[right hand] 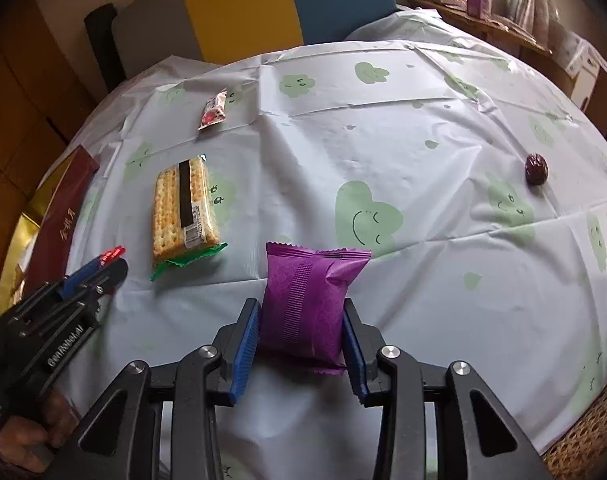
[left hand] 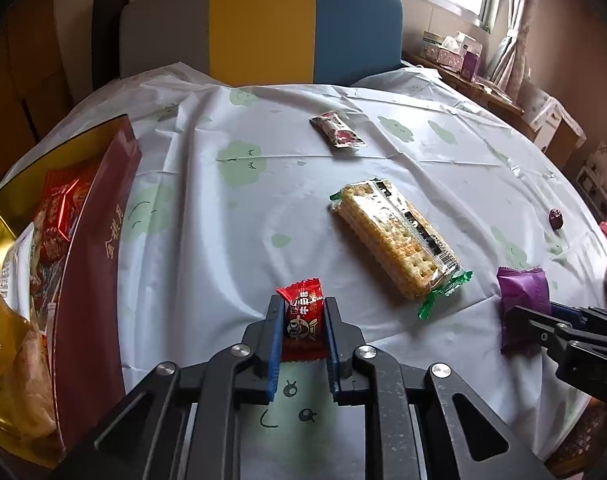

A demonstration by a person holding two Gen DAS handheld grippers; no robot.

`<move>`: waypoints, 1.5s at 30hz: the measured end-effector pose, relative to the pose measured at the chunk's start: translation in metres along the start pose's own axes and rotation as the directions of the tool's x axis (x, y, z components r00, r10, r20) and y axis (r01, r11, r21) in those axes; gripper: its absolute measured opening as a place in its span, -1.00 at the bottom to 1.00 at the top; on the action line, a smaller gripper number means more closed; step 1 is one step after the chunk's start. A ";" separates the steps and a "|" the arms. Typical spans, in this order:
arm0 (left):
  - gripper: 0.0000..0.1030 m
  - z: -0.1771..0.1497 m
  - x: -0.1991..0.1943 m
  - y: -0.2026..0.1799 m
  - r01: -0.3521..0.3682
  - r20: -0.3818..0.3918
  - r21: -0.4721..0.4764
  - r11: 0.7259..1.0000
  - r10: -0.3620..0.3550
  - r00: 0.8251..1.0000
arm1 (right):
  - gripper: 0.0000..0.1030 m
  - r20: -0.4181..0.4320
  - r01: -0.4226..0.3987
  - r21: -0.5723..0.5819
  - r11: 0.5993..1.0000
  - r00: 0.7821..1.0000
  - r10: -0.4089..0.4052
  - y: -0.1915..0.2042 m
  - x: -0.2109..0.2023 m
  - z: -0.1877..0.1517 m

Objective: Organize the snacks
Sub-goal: 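Grasp the small red candy with the left tool while the right tool holds the purple packet, then carry the red candy into the gold tray and open the left tool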

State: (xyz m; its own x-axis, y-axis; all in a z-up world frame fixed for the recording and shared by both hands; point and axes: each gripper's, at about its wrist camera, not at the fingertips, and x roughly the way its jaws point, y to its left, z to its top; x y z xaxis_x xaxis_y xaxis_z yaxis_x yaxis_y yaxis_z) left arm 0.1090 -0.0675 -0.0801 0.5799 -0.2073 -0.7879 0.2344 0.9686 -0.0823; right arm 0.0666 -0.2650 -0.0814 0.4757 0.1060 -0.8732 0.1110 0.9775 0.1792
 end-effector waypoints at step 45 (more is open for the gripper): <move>-0.34 0.056 -0.047 0.203 -0.018 0.045 -0.448 0.894 0.043 0.998 | -0.21 0.036 0.016 -0.086 0.996 0.999 -0.013 0.005 0.003 -0.006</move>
State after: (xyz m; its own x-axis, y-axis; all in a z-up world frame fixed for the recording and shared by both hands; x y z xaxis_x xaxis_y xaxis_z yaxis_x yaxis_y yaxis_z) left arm 0.1729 0.1312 -0.0254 0.6239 -0.1717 -0.7624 -0.1506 0.9309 -0.3328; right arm 0.0635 -0.2582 -0.0863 0.5056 0.0867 -0.8584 0.0430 0.9912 0.1254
